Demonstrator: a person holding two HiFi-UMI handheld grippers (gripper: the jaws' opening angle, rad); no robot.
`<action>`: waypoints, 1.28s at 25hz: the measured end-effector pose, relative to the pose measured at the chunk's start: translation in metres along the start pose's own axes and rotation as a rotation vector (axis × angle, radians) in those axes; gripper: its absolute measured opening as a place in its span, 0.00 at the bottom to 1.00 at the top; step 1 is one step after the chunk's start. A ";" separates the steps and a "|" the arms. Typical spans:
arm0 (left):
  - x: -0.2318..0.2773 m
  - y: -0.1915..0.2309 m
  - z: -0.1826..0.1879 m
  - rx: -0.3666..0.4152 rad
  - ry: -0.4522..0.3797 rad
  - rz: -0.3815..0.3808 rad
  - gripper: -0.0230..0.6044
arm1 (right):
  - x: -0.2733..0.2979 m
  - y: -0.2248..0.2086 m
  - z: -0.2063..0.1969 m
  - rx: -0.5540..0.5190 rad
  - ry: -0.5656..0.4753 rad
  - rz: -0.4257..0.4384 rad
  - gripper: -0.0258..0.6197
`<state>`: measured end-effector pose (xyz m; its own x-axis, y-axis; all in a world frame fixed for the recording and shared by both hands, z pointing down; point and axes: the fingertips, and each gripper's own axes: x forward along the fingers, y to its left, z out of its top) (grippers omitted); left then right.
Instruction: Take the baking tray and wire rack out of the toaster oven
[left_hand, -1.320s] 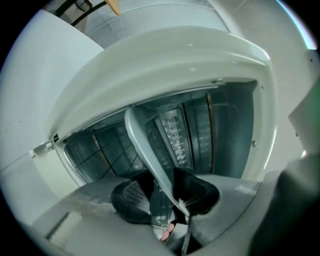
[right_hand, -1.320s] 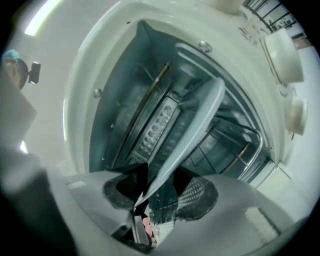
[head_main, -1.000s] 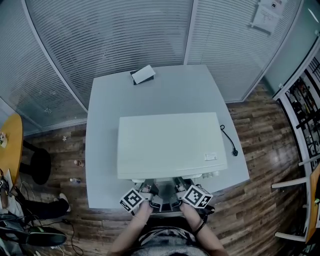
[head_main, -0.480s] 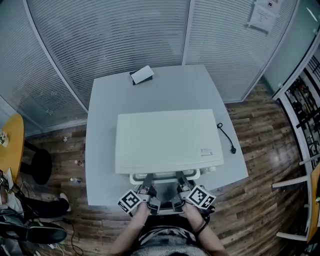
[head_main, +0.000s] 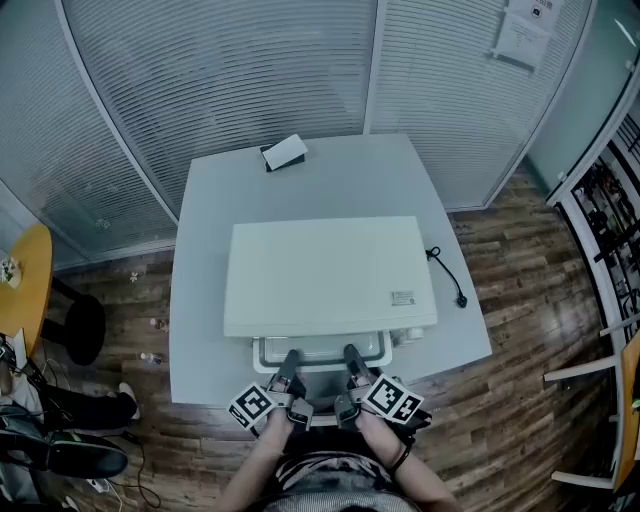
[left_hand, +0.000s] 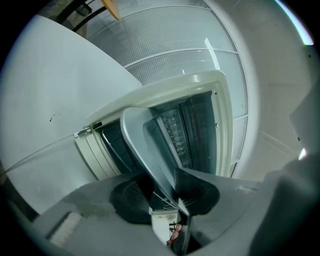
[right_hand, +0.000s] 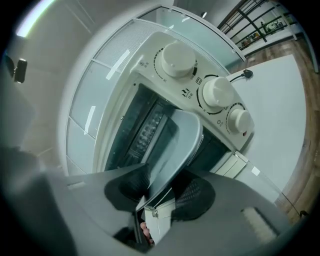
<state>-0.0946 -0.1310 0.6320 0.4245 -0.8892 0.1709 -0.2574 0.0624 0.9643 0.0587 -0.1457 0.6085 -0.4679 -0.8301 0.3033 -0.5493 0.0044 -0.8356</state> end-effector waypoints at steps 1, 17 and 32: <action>-0.002 0.002 -0.002 -0.001 -0.005 0.008 0.24 | -0.001 0.000 0.000 -0.001 0.007 0.001 0.24; -0.024 0.008 -0.022 -0.009 0.013 0.011 0.23 | -0.026 -0.009 -0.016 0.013 0.037 -0.004 0.23; -0.063 0.012 -0.040 -0.032 0.042 -0.009 0.21 | -0.065 -0.011 -0.044 0.047 -0.015 -0.029 0.22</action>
<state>-0.0899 -0.0563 0.6411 0.4631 -0.8700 0.1694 -0.2253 0.0693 0.9718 0.0647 -0.0676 0.6176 -0.4418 -0.8378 0.3207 -0.5287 -0.0456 -0.8476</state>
